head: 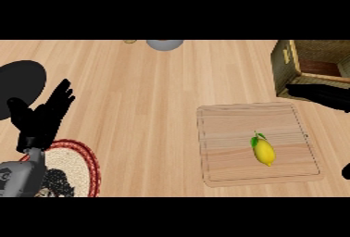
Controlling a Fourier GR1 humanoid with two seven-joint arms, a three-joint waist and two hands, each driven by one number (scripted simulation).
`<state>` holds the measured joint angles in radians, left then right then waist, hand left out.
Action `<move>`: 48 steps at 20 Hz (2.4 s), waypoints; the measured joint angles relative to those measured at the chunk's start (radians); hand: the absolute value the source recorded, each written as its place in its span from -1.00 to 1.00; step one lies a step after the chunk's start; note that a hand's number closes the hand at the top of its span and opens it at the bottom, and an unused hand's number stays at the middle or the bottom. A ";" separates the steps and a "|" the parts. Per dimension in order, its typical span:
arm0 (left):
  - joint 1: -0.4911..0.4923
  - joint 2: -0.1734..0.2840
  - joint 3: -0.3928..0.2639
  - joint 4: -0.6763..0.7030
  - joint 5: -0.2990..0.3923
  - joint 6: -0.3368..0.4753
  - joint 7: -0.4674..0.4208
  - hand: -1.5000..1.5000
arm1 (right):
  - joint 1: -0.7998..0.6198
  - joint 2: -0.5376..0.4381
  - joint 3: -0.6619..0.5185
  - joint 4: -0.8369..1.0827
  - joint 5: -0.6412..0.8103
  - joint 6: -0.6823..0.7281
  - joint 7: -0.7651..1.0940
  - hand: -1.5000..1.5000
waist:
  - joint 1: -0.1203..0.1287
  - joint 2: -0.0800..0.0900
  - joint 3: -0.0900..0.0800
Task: Pick the lemon from the cutting board and place it in the basket
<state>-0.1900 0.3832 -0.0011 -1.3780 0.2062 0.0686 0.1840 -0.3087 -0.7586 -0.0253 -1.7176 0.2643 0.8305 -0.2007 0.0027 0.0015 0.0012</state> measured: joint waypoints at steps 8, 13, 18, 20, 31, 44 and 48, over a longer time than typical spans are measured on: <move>-0.008 -0.011 0.022 0.002 -0.010 -0.024 0.007 0.00 | 0.072 0.162 0.093 0.131 0.188 -0.205 -0.177 -1.00 | 0.003 0.001 0.000; 0.006 -0.023 0.038 -0.002 -0.031 -0.034 -0.003 0.00 | 0.049 0.231 0.133 0.252 0.285 -0.271 -0.235 -1.00 | 0.003 0.000 -0.001; -0.003 -0.030 0.056 0.005 -0.041 -0.054 0.002 0.00 | 0.025 0.277 0.187 0.347 0.400 -0.317 -0.249 -1.00 | 0.003 0.000 -0.001; 0.002 -0.033 0.064 0.003 -0.044 -0.066 -0.004 0.00 | 0.013 0.279 0.193 0.389 0.439 -0.329 -0.266 -1.00 | 0.002 0.000 -0.001; -0.010 -0.064 0.106 0.000 -0.085 -0.086 0.012 0.00 | -0.003 0.291 0.154 0.496 0.548 -0.348 -0.382 -1.00 | 0.000 -0.001 -0.001; -0.028 -0.081 0.142 0.032 -0.112 -0.116 0.012 0.00 | 0.030 0.303 0.172 0.531 0.595 -0.401 -0.459 -1.00 | -0.002 -0.001 -0.001; -0.027 -0.096 0.142 0.009 -0.128 -0.109 0.025 0.00 | 0.029 0.319 0.166 0.547 0.639 -0.425 -0.463 -1.00 | -0.001 -0.001 -0.001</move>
<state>-0.2171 0.2867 0.1410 -1.3686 0.0783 -0.0407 0.2086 -0.2793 -0.4398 0.1402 -1.1705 0.9035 0.4056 -0.6633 0.0015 0.0001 0.0001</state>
